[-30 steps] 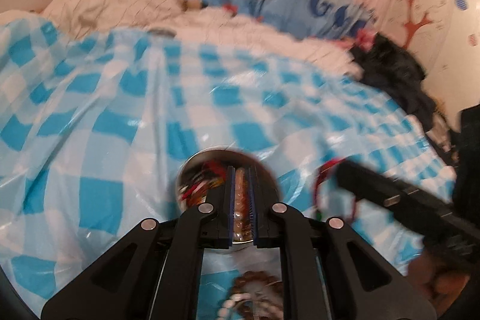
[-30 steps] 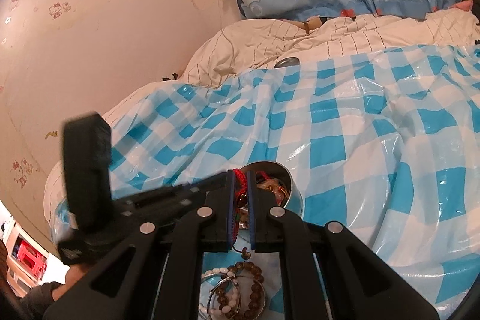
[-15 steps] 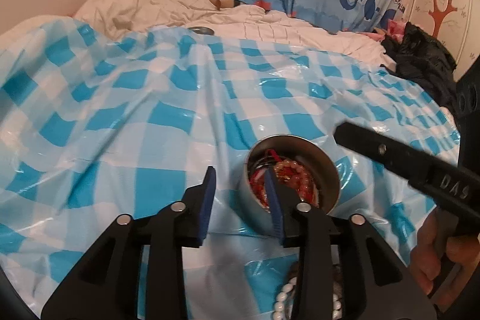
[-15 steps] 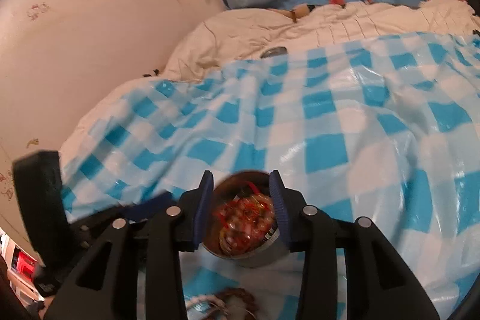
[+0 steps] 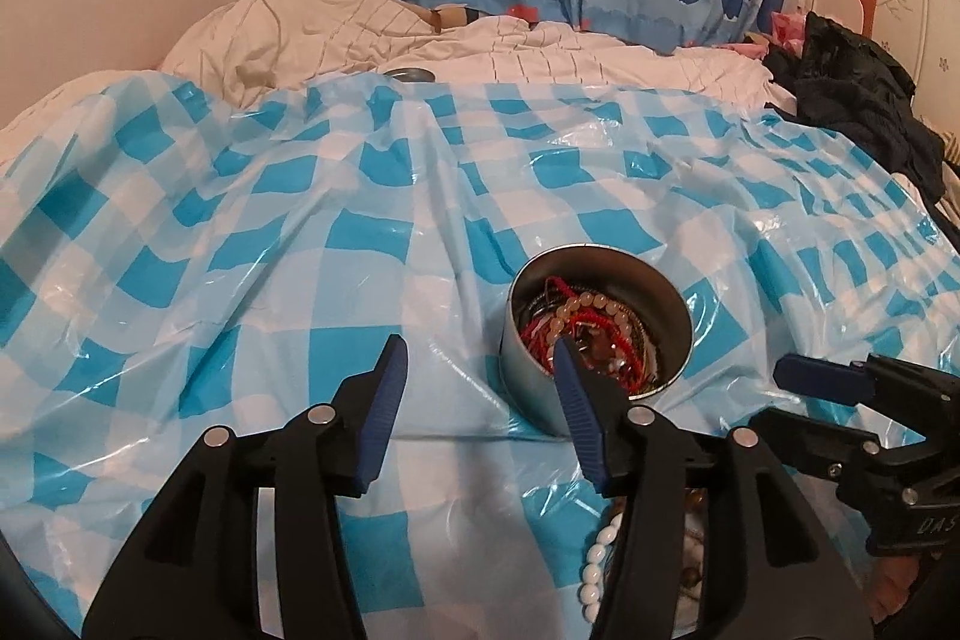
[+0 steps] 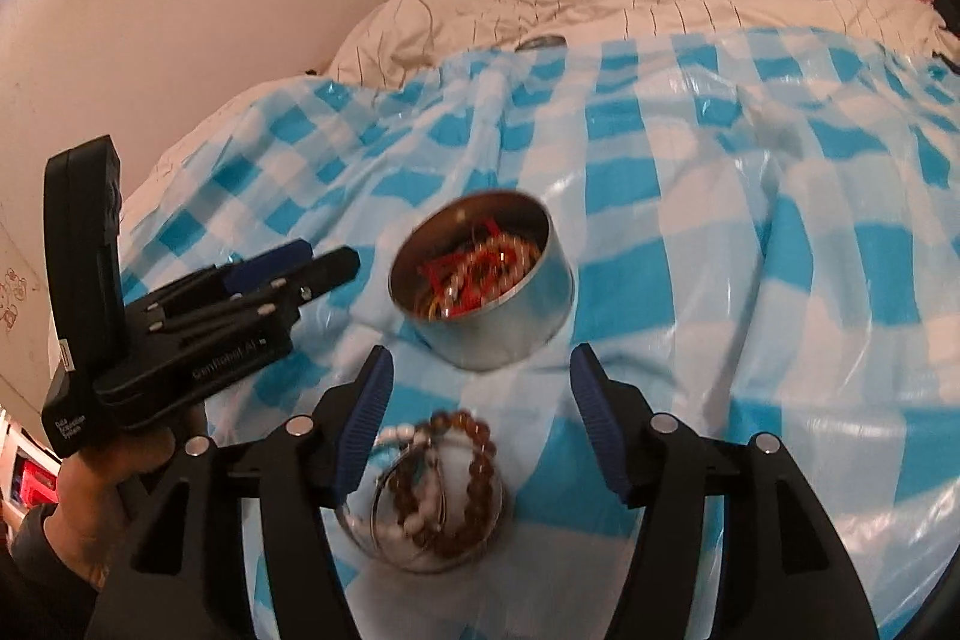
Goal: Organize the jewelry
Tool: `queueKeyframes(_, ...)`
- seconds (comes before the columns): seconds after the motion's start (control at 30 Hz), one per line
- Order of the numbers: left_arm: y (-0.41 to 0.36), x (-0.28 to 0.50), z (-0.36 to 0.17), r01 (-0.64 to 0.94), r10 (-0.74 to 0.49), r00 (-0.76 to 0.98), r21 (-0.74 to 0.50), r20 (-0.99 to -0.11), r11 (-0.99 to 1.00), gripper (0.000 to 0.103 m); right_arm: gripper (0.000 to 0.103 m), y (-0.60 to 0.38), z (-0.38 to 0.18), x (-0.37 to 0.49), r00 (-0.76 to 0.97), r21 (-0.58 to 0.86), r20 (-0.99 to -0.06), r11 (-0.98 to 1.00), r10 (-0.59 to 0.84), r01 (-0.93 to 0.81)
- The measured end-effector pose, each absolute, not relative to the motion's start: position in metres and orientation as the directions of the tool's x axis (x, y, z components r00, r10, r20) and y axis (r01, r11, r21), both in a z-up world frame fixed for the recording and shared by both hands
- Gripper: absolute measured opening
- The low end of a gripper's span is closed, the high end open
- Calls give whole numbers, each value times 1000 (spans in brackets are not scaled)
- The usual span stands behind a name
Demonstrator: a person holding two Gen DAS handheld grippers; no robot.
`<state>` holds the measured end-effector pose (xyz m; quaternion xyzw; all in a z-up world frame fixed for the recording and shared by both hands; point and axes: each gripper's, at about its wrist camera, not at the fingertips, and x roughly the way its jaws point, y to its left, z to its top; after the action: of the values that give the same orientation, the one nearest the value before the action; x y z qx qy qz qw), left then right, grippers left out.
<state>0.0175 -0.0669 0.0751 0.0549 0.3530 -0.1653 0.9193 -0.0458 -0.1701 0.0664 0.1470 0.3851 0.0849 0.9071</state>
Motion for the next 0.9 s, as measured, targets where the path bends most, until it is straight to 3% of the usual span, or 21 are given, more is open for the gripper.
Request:
queueKeyframes(0.2,-62,14,71,337,-248,693,1,-677,941,57,67,-175,58,-42,673,344,-693,939,259,-8)
queueKeyframes(0.4,-54,17,60,350,-296,633,-77,-716,934,59,67,-177,51,-39,626,350,-733,937,266,12)
queueKeyframes(0.73,-49,8,52,355,-278,615,-56,-738,933,63,67,-166,48,-42,566,309,-777,950,276,-38)
queueKeyframes(0.9,-46,6,53,352,-275,615,-54,-739,934,66,49,-160,45,-46,534,293,-796,954,283,-69)
